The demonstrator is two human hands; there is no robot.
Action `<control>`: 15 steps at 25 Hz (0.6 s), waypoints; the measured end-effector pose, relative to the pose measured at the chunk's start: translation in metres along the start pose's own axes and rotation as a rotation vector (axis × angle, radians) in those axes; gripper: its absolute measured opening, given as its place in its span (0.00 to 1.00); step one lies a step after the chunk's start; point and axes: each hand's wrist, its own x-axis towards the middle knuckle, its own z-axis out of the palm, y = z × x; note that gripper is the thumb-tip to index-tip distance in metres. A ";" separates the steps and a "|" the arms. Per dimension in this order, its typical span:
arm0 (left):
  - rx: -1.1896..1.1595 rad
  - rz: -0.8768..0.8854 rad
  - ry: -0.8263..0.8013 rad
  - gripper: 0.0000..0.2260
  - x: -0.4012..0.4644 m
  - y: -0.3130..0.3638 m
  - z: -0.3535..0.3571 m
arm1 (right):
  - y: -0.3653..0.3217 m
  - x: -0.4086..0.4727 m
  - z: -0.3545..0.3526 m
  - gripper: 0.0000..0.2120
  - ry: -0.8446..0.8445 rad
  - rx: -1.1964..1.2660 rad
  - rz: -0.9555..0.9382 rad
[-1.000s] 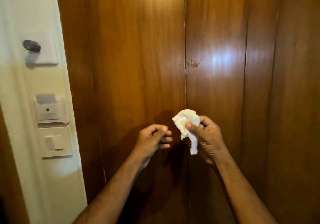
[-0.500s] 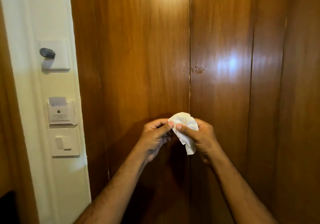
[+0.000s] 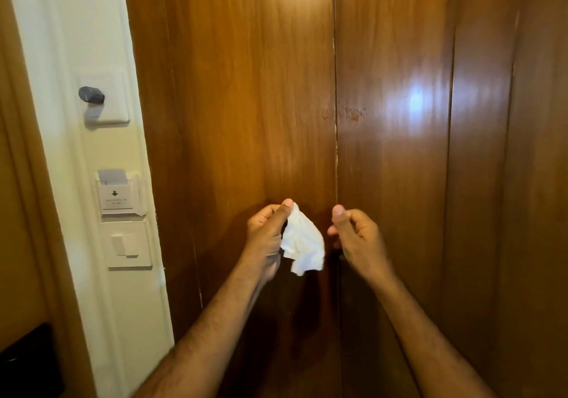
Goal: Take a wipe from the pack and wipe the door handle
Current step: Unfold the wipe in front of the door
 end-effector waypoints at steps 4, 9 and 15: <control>-0.018 -0.007 0.018 0.08 -0.001 -0.003 0.007 | 0.001 -0.011 0.001 0.20 -0.009 -0.095 -0.255; -0.011 -0.048 -0.001 0.07 -0.006 -0.003 0.011 | 0.002 -0.010 0.005 0.03 -0.025 -0.039 -0.228; 0.242 -0.043 -0.257 0.12 -0.019 -0.003 0.000 | -0.002 -0.007 0.001 0.02 -0.020 0.191 -0.017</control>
